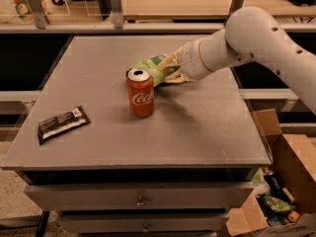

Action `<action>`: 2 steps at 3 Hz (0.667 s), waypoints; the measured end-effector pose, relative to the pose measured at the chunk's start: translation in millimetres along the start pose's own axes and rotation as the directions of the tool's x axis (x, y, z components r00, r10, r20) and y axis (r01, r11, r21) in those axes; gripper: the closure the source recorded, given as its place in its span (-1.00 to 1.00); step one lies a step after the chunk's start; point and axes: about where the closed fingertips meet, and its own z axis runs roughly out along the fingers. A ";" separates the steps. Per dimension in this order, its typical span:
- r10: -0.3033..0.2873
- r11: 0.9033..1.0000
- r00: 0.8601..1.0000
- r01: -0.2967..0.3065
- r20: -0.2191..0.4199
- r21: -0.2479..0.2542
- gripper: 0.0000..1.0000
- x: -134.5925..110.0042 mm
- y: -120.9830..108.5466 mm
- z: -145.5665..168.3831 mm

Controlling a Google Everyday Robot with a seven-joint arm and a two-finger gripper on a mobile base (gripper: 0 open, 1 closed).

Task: Move green rice chip bag near coke can

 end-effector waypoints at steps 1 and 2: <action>-0.057 0.998 0.996 0.058 0.068 -0.004 1.00 -11.0 13.2 -12.0; -0.091 0.995 0.990 0.094 0.109 -0.022 0.67 -19.8 24.8 -17.6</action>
Offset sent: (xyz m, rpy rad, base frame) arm -0.0547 -0.0134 -0.0044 -0.0053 -0.0045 0.2089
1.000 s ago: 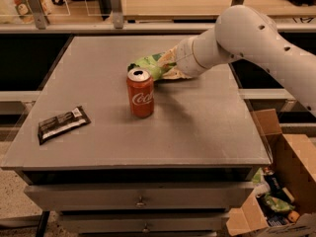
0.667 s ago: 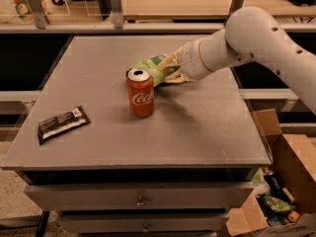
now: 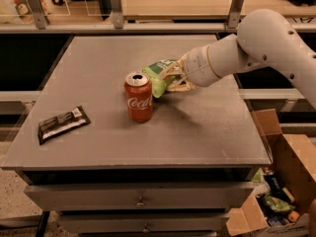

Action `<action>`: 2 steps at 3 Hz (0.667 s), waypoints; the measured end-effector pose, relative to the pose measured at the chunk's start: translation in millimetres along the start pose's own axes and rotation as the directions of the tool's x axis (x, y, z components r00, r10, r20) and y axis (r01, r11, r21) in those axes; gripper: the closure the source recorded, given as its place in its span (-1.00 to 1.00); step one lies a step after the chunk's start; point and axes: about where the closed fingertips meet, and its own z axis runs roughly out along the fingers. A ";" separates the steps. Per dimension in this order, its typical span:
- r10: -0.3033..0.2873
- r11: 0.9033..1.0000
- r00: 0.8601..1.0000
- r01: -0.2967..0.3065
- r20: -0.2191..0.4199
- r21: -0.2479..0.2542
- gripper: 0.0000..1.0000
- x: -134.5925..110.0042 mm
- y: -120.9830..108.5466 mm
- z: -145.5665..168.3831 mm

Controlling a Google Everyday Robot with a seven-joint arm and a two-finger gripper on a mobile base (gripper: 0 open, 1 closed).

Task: Move green rice chip bag near coke can

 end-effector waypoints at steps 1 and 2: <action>-0.027 0.999 0.999 0.027 0.024 -0.024 0.20 -7.6 9.0 -1.0; -0.043 0.998 0.998 0.045 0.043 -0.036 -0.26 -13.4 12.4 -1.3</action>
Offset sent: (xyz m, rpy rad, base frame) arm -0.0248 -0.0009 -0.0039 -0.0294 0.0067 0.0927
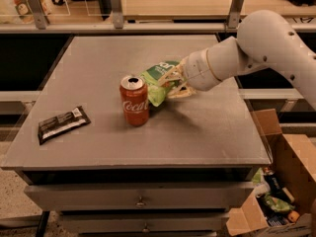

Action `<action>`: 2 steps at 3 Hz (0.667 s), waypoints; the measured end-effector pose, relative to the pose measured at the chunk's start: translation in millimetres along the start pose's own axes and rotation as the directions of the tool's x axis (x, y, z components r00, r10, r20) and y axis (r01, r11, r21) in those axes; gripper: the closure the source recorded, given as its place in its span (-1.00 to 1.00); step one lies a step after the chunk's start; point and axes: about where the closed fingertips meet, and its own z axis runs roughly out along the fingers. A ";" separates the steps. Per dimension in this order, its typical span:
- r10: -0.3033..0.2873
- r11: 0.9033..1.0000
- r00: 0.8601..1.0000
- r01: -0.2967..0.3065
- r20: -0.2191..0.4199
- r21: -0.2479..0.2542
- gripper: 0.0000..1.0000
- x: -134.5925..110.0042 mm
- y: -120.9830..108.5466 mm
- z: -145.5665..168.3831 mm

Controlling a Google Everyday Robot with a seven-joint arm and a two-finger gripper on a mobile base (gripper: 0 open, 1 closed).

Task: Move green rice chip bag near coke can

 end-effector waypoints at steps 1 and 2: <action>-0.019 1.000 1.000 0.019 0.002 -0.018 -0.72 -4.8 -3.4 -0.2; -0.028 0.999 0.999 0.028 -0.018 -0.035 -1.00 -6.5 -6.5 -2.7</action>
Offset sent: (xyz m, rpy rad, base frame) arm -0.0029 0.0005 0.0161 -0.0788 -0.0247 -0.0039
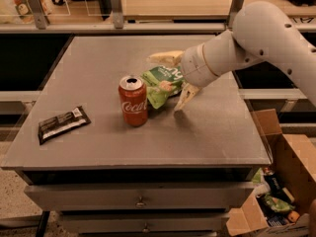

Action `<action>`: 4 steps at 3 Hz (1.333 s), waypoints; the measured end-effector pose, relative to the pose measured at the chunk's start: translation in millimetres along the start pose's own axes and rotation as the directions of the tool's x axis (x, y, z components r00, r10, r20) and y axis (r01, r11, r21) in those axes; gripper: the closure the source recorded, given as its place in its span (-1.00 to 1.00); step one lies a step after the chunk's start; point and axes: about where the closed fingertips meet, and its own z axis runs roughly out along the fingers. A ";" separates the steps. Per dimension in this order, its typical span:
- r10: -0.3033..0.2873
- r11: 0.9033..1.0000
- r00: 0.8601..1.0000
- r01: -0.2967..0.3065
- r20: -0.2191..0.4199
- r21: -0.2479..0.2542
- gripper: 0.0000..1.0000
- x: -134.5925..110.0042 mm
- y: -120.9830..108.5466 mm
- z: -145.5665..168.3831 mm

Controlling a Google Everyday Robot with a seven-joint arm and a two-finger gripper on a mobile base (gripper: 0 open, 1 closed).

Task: Move green rice chip bag near coke can

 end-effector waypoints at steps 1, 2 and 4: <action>-0.001 1.000 1.000 0.001 -0.027 -0.011 -1.00 1.0 -2.7 -6.0; 0.015 0.999 0.997 -0.017 -0.082 -0.030 -1.00 9.1 -12.7 -18.4; 0.130 0.991 0.979 -0.134 -0.159 -0.013 -1.00 22.8 -25.4 -39.6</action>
Offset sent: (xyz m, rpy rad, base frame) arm 0.0210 -0.0275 0.0407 -0.1093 -0.0198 -0.1438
